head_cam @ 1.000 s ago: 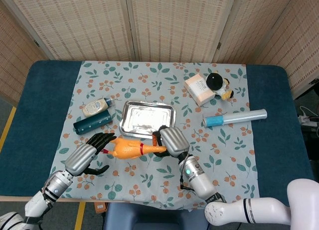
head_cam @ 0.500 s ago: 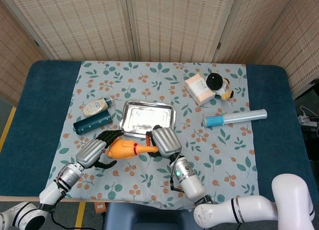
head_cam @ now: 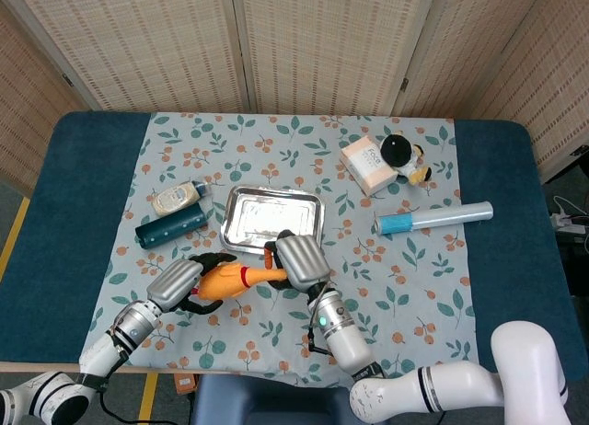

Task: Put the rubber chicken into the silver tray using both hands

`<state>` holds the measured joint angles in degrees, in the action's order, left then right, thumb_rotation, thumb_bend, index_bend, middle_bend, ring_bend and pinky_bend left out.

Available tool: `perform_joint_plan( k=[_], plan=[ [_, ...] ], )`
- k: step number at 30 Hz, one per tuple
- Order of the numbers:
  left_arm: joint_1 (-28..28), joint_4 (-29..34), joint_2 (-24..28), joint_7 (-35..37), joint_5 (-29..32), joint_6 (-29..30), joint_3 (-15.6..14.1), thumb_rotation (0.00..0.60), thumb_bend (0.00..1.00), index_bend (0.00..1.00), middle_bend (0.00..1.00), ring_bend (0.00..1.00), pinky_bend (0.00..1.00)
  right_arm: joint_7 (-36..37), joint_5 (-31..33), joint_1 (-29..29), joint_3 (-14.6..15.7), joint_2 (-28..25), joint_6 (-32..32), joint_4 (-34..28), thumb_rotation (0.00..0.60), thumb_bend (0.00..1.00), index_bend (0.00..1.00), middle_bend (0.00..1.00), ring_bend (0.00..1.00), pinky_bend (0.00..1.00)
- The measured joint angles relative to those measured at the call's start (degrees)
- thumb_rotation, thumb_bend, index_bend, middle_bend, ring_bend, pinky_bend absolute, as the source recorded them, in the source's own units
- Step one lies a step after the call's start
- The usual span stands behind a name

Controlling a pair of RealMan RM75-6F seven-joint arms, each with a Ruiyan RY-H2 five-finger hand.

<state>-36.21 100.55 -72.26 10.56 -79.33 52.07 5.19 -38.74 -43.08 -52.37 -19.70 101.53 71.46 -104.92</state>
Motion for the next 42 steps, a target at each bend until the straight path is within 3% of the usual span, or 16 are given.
perform_joint_plan(
  k=[4, 11, 13, 16, 17, 19, 26, 42],
  plan=[
    [-0.07, -0.69, -0.2, 0.32, 0.51, -0.03, 0.01, 0.6, 0.42, 0.43, 0.46, 0.39, 0.5, 0.17, 0.78, 0.04, -0.43, -0.74, -0.01, -0.78, 0.6, 0.39, 0.93, 0.69, 0.88, 1.0],
    [-0.31, -0.31, -0.28, -1.32, 1.43, -0.22, -0.01, 0.6, 0.87, 0.64, 0.65, 0.58, 0.74, 0.53, 1.15, 0.09, -0.23, -1.4, 0.02, -1.31, 0.6, 0.38, 0.93, 0.69, 0.88, 1.0],
    [-0.36, 0.01, -0.27, -2.28, 1.65, -0.12, -0.01, 0.6, 0.92, 0.66, 0.67, 0.6, 0.77, 0.55, 1.21, 0.07, -0.16, -1.49, 0.01, -1.41, 0.6, 0.38, 0.93, 0.69, 0.88, 1.0],
    [-0.39, 0.6, -0.24, -3.26, 2.23, 0.02, 0.02, 0.6, 0.99, 0.74, 0.74, 0.71, 0.89, 0.62, 1.18, 0.06, -0.12, -1.59, 0.07, -1.56, 0.6, 0.38, 0.93, 0.69, 0.88, 1.0],
    [-0.33, 0.71, -0.29, -3.55, 2.51, 0.26, 0.12, 0.6, 1.0, 0.79, 0.78, 0.77, 0.96, 0.66, 1.16, 0.06, -0.12, -1.63, 0.1, -1.66, 0.6, 0.38, 0.93, 0.69, 0.88, 1.0],
    [0.14, 0.77, -0.94, -4.83, 3.21, 1.98, 0.62, 0.6, 1.0, 0.83, 0.82, 0.82, 1.0, 0.74, 1.07, 0.13, -0.07, -1.85, 0.26, -2.09, 0.6, 0.38, 0.93, 0.69, 0.88, 1.0],
    [2.29, 1.86, -5.3, -12.86, 5.7, 10.13, 2.0, 0.6, 1.0, 0.85, 0.85, 0.85, 1.0, 0.98, 1.22, 0.24, 0.18, -2.51, 0.5, -2.84, 0.6, 0.38, 0.93, 0.69, 0.88, 1.0],
    [3.16, 1.53, -6.87, -16.31, 6.52, 11.54, 2.31, 0.6, 1.0, 0.88, 0.88, 0.91, 1.0, 1.31, 1.8, 0.04, 0.35, -3.27, 0.64, -3.33, 0.6, 0.38, 0.93, 0.69, 0.88, 1.0]
  ],
)
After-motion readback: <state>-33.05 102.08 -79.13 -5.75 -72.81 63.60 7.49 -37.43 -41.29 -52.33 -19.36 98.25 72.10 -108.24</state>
